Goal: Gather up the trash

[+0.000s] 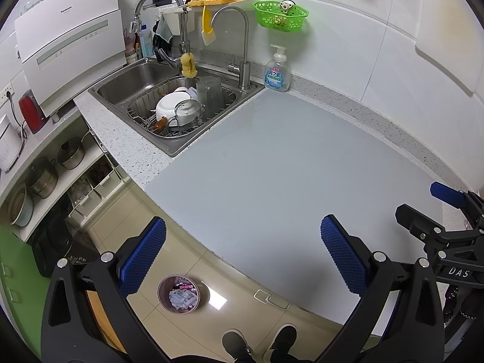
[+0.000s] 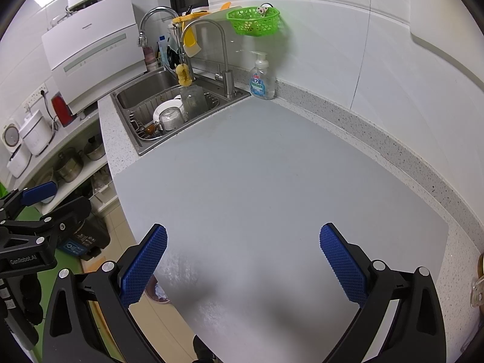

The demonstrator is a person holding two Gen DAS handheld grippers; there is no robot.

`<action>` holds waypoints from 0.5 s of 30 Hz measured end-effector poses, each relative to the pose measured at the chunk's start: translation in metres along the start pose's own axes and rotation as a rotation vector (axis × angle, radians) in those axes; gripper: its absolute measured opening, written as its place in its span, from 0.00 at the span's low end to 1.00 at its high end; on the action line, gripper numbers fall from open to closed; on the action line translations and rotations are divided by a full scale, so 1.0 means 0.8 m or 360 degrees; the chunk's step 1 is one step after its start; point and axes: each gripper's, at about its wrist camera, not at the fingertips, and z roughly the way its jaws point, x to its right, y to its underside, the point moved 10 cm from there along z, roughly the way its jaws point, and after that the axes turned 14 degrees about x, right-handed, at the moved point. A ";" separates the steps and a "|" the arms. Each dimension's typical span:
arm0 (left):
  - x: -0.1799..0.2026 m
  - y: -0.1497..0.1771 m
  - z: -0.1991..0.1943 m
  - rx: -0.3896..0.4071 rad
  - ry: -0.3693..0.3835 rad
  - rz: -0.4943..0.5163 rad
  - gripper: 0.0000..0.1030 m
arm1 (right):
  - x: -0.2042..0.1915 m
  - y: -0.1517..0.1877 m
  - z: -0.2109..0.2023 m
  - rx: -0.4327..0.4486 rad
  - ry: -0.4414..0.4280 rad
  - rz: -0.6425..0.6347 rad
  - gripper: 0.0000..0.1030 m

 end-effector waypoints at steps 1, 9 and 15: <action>0.000 0.000 0.000 0.0000 0.0000 -0.0001 0.97 | 0.000 0.000 0.000 0.0000 0.0000 0.0001 0.94; 0.002 0.000 0.000 -0.0002 0.0004 -0.0004 0.97 | 0.000 0.001 0.000 -0.0002 -0.0001 0.0003 0.94; 0.002 -0.001 -0.001 -0.0001 0.0006 -0.0007 0.97 | 0.001 0.002 0.000 -0.0001 0.0000 0.0005 0.94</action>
